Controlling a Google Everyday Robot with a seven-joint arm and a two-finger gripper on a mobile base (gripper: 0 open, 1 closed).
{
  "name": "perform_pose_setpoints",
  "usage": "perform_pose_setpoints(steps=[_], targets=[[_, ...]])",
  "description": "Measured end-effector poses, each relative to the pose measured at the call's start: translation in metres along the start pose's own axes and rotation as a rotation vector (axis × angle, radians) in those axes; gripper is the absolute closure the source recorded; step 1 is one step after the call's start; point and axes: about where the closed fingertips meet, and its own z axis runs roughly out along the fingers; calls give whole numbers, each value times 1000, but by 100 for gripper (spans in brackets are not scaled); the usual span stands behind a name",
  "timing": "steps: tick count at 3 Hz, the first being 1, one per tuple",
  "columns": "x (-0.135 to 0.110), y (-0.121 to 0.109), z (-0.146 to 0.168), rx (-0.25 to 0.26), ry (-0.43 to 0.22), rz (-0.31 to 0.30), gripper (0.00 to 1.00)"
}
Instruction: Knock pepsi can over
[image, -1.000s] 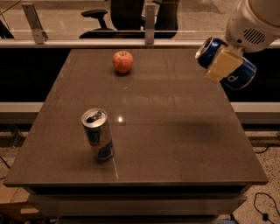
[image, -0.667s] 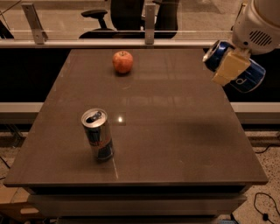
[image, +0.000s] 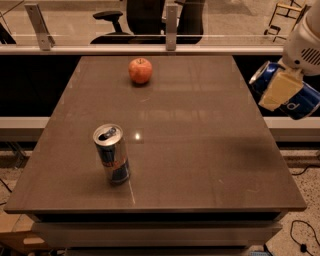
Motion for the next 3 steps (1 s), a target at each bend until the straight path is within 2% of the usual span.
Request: perform_pose_setpoints(steps=[1,2,3], targets=[[19,-2,9,-29,38,41,100],[13,-1,3,-25,22,29,100],[-3,7,14,-62,28,-11,100]])
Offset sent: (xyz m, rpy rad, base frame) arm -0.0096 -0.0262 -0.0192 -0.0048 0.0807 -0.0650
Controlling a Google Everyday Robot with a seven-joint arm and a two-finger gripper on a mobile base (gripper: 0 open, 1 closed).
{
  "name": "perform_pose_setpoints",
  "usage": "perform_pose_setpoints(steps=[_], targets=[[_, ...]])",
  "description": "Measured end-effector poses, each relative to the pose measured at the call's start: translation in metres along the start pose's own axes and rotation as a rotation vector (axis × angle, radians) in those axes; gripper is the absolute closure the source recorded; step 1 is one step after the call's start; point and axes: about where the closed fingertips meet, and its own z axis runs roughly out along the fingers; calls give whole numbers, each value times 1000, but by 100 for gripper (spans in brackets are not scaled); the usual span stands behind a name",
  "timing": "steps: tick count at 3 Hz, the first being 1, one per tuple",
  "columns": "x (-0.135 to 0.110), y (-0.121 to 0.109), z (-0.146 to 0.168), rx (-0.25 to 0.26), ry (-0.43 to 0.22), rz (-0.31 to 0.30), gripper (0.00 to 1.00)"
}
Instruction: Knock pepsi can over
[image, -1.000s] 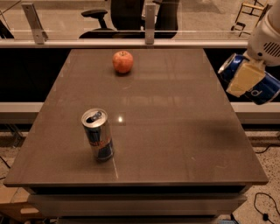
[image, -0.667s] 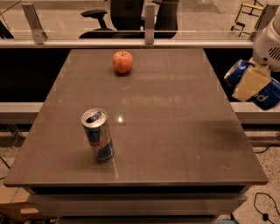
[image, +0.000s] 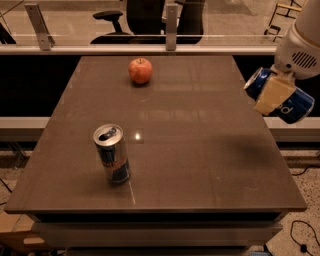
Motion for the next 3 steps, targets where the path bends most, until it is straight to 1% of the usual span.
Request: perform_pose_setpoints(steps=[1,2,3], targets=[[-17,9,23,-63,-8,-33,100],[-27,16,39,-105,-19,-49,100],[-30,24,58,-154,-24,-52,100]])
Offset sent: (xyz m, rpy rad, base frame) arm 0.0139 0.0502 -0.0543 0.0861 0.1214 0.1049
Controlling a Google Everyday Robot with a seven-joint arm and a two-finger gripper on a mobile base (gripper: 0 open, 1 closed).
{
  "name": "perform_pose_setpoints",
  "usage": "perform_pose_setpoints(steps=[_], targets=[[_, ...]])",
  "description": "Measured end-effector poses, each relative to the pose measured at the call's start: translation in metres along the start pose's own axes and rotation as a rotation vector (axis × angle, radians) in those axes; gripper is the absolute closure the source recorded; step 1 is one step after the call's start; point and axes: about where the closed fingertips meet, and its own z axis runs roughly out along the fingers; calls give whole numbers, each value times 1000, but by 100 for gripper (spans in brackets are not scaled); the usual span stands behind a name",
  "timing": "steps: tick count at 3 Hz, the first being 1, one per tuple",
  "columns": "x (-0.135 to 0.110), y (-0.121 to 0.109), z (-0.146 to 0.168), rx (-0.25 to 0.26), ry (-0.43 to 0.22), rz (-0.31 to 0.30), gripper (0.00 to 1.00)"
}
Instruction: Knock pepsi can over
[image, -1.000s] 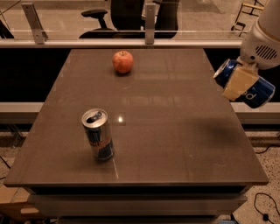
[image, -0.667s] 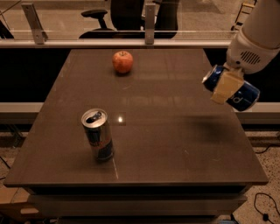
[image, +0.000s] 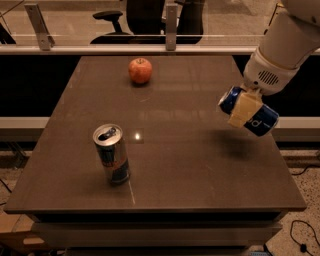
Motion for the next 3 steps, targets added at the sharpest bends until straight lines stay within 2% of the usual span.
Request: perform_pose_setpoints(steps=[2,3], targets=[[0,12,42,-105,-5,5,100],[-5,17,55,-141,-11,-5,100]])
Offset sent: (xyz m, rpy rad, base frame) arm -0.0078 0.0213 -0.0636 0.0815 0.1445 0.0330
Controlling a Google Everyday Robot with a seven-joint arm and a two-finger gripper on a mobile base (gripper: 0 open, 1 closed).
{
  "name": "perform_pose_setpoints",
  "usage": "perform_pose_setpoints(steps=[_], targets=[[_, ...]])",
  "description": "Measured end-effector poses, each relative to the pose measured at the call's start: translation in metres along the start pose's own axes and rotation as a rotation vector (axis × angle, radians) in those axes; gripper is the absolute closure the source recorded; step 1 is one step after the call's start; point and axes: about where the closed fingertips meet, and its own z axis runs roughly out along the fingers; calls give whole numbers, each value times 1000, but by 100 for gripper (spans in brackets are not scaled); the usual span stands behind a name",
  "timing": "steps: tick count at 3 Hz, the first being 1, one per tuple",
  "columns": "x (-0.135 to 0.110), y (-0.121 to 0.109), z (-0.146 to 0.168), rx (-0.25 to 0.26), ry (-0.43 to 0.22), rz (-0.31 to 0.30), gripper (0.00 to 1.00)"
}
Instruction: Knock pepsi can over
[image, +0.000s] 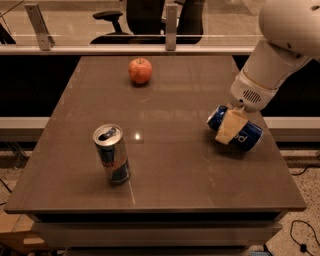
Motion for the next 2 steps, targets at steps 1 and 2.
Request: perform_pose_setpoints(steps=[1,2], targets=[[-8,1,12,-30,3,-15,100],[-14,2,19,-52,5,-23,100]])
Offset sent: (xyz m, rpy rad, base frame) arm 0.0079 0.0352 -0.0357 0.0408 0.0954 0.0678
